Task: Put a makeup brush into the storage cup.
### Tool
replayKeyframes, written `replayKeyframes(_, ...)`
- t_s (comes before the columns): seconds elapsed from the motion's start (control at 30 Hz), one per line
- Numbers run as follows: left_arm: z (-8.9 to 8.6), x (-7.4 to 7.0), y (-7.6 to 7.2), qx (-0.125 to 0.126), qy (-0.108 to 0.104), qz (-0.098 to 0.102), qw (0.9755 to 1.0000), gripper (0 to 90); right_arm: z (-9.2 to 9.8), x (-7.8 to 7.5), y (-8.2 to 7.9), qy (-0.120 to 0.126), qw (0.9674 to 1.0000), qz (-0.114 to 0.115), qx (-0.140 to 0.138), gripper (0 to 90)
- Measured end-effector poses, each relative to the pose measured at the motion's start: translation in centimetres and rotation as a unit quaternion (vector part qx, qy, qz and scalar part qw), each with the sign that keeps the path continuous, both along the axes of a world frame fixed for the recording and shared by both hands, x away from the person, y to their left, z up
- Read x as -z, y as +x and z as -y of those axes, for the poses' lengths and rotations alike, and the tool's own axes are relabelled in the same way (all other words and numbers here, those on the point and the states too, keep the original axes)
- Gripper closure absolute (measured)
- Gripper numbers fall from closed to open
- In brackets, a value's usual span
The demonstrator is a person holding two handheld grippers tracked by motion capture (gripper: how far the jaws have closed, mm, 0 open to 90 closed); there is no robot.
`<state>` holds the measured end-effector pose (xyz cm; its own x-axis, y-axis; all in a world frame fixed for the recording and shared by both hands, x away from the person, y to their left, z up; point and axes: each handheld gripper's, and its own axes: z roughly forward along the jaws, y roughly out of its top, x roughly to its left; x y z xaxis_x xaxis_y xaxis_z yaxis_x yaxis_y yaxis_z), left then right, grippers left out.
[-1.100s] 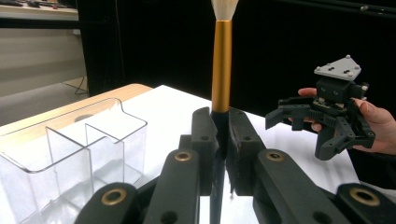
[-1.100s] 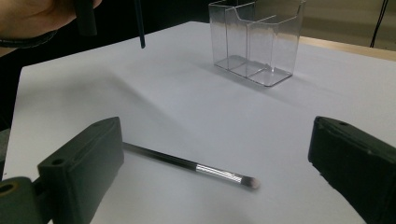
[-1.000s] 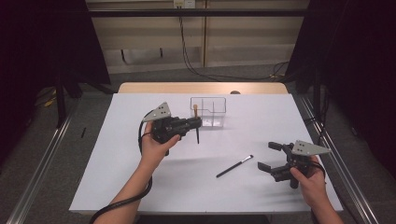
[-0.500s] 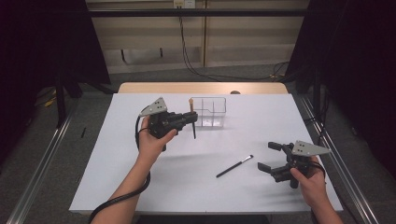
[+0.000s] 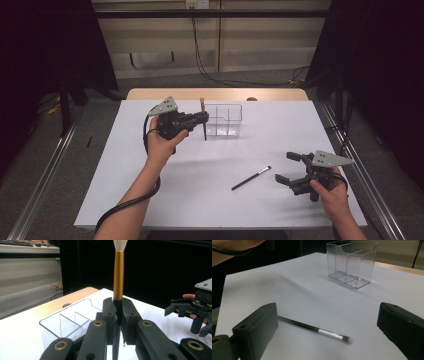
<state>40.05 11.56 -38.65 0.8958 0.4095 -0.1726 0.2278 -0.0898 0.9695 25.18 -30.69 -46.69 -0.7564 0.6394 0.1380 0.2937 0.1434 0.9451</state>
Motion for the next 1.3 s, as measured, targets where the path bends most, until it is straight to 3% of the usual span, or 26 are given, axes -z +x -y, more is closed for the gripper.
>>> replayKeyframes(0.83,0.6,-1.6,3.1,-0.034,0.0,0.003,0.9994,82.8,-0.1,0.1,0.0,-0.005,1.0,0.0,-0.004,3.2)
replayKeyframes(1.3,1.2,-1.6,4.2,-0.047,0.007,0.004,0.9989,82.9,-0.2,0.1,0.0,-0.006,1.0,0.002,-0.006,3.2)
